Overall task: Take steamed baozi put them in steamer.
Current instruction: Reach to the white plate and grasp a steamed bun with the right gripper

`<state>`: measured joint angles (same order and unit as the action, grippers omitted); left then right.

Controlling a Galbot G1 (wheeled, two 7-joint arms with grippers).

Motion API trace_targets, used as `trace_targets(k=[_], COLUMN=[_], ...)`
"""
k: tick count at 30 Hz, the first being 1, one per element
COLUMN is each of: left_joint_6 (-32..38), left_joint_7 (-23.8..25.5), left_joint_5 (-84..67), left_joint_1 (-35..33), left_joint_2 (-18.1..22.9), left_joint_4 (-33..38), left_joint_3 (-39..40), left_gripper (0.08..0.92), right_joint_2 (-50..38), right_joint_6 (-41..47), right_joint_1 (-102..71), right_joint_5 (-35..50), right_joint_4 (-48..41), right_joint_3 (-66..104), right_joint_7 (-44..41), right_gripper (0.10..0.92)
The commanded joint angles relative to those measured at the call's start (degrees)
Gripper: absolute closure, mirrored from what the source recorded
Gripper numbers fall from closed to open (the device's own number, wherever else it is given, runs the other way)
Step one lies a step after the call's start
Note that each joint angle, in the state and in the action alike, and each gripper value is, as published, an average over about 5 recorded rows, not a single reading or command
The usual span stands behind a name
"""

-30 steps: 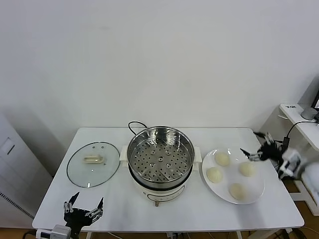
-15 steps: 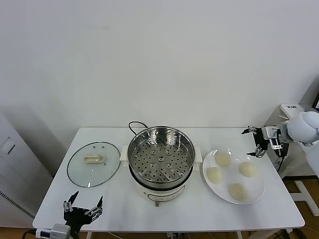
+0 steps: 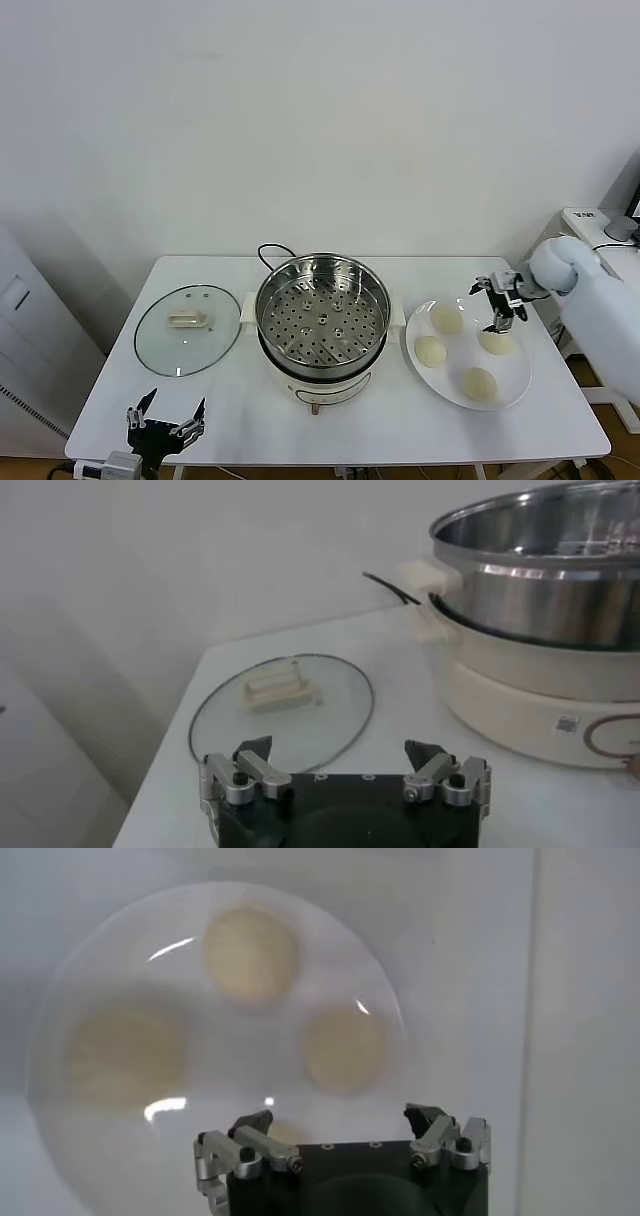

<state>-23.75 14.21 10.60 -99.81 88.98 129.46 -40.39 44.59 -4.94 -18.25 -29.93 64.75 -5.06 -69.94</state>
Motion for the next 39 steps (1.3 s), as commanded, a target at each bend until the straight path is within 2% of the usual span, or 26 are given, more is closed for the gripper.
trace_targets(k=[1, 16, 35, 39], left_joint_6=[0.07, 0.29, 0.28, 0.27], left_joint_7=[-0.03, -0.18, -0.16, -0.15], left_joint_5=[0.02, 0.26, 0.27, 0.27], left_joint_1=[0.04, 0.09, 0.19, 0.22], left_joint_2=[-0.01, 0.11, 0.0, -0.04], left_joint_4=[-0.56, -1.54, -1.6, -1.63], left_joint_3=[-0.09, -0.05, 0.17, 0.18], left_gripper=[0.177, 0.177, 0.177, 0.177], right_joint_2=[6.44, 9.12, 10.25, 10.2], right_joint_6=[-0.81, -0.97, -0.15, -0.06], right_joint_1=[0.38, 0.92, 0.21, 0.12], right_joint_5=[-4.31, -7.64, -7.69, -7.57], right_joint_4=[-6.01, -8.87, -10.03, -9.94], right_joint_3=[-0.35, -0.44, 0.76, 0.84], right_joint_7=[2.1, 3.03, 5.72, 5.34], right_gripper=[0.203, 0.203, 0.203, 0.255])
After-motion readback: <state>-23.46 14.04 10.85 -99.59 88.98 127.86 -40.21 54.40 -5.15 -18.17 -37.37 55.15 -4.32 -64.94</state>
